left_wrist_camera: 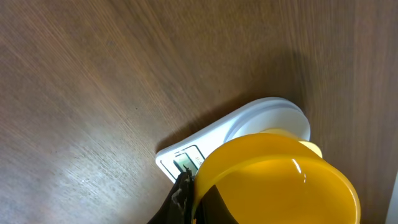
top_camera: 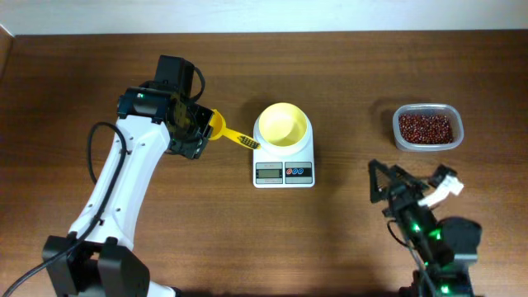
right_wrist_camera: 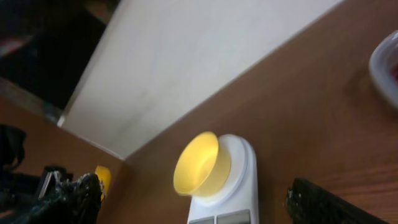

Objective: Scoop item into bowl and weigh 50g on scale
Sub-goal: 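Move the right gripper to the scoop held by the left gripper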

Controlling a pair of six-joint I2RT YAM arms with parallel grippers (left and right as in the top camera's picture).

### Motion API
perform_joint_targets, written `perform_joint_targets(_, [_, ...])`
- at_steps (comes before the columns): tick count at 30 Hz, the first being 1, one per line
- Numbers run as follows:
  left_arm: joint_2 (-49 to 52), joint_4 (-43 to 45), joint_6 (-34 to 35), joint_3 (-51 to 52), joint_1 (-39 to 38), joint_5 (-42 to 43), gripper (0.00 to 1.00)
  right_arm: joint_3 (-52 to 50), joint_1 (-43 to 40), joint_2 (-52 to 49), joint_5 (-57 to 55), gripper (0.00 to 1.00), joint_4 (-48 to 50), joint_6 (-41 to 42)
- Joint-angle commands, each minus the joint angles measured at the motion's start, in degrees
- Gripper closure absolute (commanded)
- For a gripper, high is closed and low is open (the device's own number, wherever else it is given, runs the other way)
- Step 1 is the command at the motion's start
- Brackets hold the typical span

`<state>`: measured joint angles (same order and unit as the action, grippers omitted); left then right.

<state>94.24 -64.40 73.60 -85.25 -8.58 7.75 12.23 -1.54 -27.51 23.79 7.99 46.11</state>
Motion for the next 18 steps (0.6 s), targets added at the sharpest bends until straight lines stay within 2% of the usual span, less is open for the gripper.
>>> perform_joint_targets(1, [-0.04, -0.17, 4.17, 0.15, 0.00, 0.00, 1.00, 4.57, 0.42, -6.49, 7.15, 0.02, 0.20, -0.04])
perform_joint_targets(5, [-0.07, -1.25, 13.35, 0.15, -0.66, 0.00, 1.00, 6.34, 0.42, -13.35, 18.25, 0.01, 4.50, 5.42])
perform_joint_targets(9, [-0.07, -1.16, 13.42, 0.15, -3.58, -0.02, 1.00, 6.34, 0.44, -16.28, 19.52, 0.01, 9.14, 10.12])
perform_joint_targets(11, [-0.04, -1.16, 13.42, 0.15, -5.16, -0.09, 1.00, 6.34, 2.08, -18.32, 19.43, 0.09, 14.27, 10.08])
perform_joint_targets(17, [-0.04, -1.20, 13.31, 0.15, -8.26, -0.11, 1.00, 6.34, 15.15, -28.74, 14.97, 0.18, 25.70, 9.88])
perform_joint_targets(18, [-0.04, -1.18, 11.72, 0.15, -8.96, -0.33, 1.00, 6.34, 16.98, -31.32, 14.99, 0.24, 29.66, 9.90])
